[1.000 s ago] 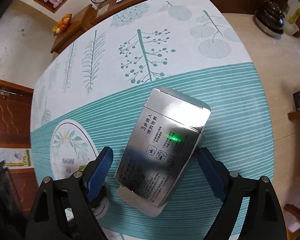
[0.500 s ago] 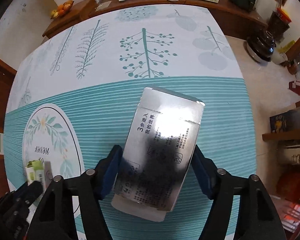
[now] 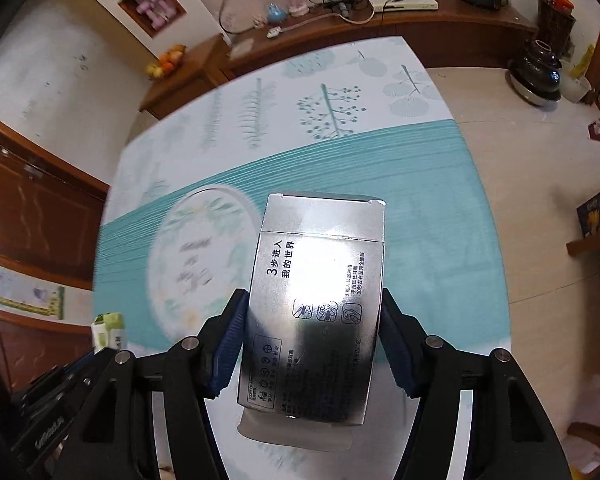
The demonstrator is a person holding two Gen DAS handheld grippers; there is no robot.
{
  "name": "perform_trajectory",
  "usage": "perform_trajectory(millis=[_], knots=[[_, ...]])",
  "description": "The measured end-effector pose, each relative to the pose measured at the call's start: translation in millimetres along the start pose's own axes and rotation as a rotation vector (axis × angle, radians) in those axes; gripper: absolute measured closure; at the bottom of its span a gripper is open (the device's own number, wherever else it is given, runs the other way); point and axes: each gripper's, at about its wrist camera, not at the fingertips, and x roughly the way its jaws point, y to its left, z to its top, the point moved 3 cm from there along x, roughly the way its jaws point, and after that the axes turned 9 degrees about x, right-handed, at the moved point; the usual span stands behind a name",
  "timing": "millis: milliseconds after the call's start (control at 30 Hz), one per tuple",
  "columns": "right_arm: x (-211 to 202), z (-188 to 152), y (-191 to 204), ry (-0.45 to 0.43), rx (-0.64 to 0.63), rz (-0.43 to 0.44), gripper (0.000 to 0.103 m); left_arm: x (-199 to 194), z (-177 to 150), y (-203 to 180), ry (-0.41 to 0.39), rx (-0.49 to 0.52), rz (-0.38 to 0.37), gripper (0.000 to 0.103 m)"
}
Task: Collect trash
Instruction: 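Carry the silver box and green wrapper down over the bin and open both grippers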
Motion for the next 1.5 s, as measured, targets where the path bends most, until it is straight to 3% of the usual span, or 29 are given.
perform_trajectory(millis=[367,667,833,1033,1233,1500], knots=[[-136.6,-151.4,9.9,-0.133,0.096,0.058,0.041,-101.4,-96.2,14.4,-0.049,0.182,-0.09,0.09],[-169.3,-301.4,20.8,-0.166,0.194,0.041,0.041,-129.4,-198.6,28.5,0.027,0.34,-0.137,0.09],[-149.9,-384.0,22.4,-0.078,0.218,0.045,0.041,-123.6,-249.5,28.8,0.077,0.383,-0.155,0.09],[-106.6,-454.1,2.8,0.016,0.244,-0.005,0.041,-90.6,-296.4,20.2,0.12,0.415,-0.154,0.09],[-40.6,-474.6,-38.9,0.09,0.285,-0.026,0.041,-24.0,-339.4,13.4,0.129,0.417,-0.131,0.09],[73.3,-510.7,-103.2,0.144,0.287,-0.064,0.04,114.6,-397.2,20.3,0.176,0.33,-0.106,0.089]])
